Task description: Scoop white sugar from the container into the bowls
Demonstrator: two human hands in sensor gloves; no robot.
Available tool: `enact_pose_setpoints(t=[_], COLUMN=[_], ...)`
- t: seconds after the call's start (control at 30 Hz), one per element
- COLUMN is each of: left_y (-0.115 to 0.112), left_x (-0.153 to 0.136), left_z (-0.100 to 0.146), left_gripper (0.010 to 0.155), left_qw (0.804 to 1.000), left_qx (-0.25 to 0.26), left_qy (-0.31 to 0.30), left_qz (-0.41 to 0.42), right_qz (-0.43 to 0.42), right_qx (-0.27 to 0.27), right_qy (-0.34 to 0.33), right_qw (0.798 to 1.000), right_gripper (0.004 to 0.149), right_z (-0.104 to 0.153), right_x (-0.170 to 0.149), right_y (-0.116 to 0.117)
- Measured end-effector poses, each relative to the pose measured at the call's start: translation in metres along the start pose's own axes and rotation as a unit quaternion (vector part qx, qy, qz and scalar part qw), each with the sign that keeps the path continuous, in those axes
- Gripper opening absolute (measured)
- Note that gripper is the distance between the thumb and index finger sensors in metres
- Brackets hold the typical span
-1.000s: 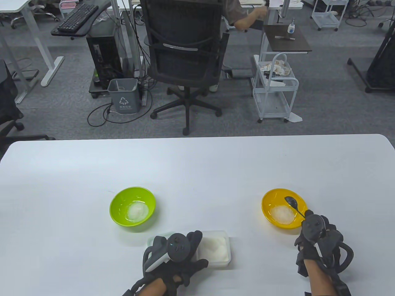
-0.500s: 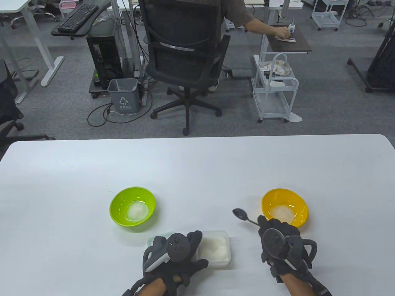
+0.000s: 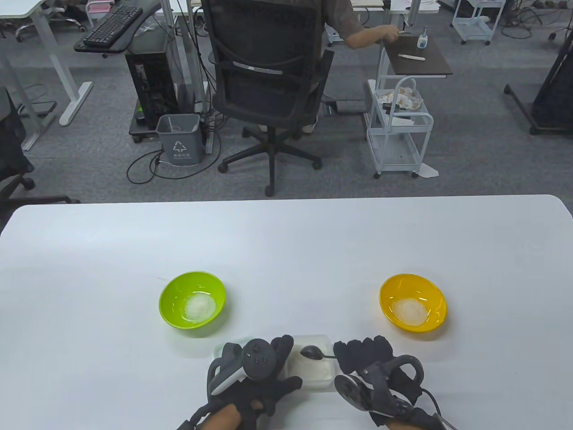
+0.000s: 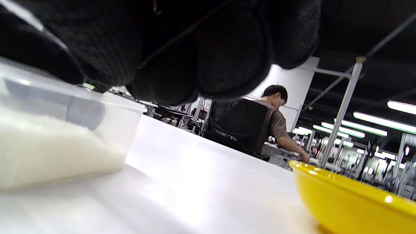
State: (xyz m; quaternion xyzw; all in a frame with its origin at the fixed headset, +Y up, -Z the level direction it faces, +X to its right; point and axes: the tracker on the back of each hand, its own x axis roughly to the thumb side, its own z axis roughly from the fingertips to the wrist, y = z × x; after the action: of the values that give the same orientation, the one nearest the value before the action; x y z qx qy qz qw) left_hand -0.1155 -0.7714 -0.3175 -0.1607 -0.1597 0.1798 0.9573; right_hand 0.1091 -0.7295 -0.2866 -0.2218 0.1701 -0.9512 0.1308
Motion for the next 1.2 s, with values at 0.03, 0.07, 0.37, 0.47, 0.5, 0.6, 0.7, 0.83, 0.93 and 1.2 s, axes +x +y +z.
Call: enact_pose_setpoints(t=[0.03, 0.07, 0.37, 0.47, 0.5, 0.6, 0.7, 0.83, 0.93, 1.2], left_y=[0.000, 0.000, 0.000, 0.000, 0.000, 0.000, 0.000, 0.000, 0.000, 0.000], left_x=[0.000, 0.000, 0.000, 0.001, 0.001, 0.001, 0.001, 0.001, 0.001, 0.001], left_z=[0.000, 0.000, 0.000, 0.000, 0.000, 0.000, 0.000, 0.000, 0.000, 0.000], left_gripper=[0.090, 0.090, 0.090, 0.090, 0.089, 0.090, 0.090, 0.090, 0.090, 0.090], left_qw=[1.000, 1.000, 1.000, 1.000, 1.000, 1.000, 1.000, 1.000, 1.000, 1.000], left_qx=[0.000, 0.000, 0.000, 0.000, 0.000, 0.000, 0.000, 0.000, -0.001, -0.002], left_qy=[0.000, 0.000, -0.001, -0.001, -0.001, 0.000, 0.000, 0.000, 0.000, 0.000], left_qz=[0.000, 0.000, -0.003, -0.003, -0.003, -0.003, -0.003, -0.003, -0.002, 0.001], right_qz=[0.017, 0.021, 0.016, -0.028, -0.044, -0.104, -0.174, -0.284, -0.371, -0.479], right_qx=[-0.009, -0.009, 0.013, 0.039, 0.046, 0.074, 0.111, 0.165, 0.205, 0.261], right_qy=[-0.005, -0.007, -0.037, -0.022, -0.016, 0.011, 0.045, 0.100, 0.145, 0.214], right_qw=[1.000, 1.000, 0.999, 0.999, 0.998, 0.992, 0.977, 0.939, 0.894, 0.811], right_gripper=[0.041, 0.041, 0.041, 0.041, 0.041, 0.042, 0.043, 0.043, 0.043, 0.043], right_z=[0.000, -0.001, -0.003, -0.005, -0.005, -0.007, -0.009, -0.010, -0.009, -0.003], right_x=[0.004, 0.006, 0.018, 0.011, 0.009, -0.001, -0.013, -0.027, -0.037, -0.050], right_y=[-0.001, -0.002, -0.010, -0.009, -0.008, -0.003, 0.004, 0.016, 0.028, 0.046])
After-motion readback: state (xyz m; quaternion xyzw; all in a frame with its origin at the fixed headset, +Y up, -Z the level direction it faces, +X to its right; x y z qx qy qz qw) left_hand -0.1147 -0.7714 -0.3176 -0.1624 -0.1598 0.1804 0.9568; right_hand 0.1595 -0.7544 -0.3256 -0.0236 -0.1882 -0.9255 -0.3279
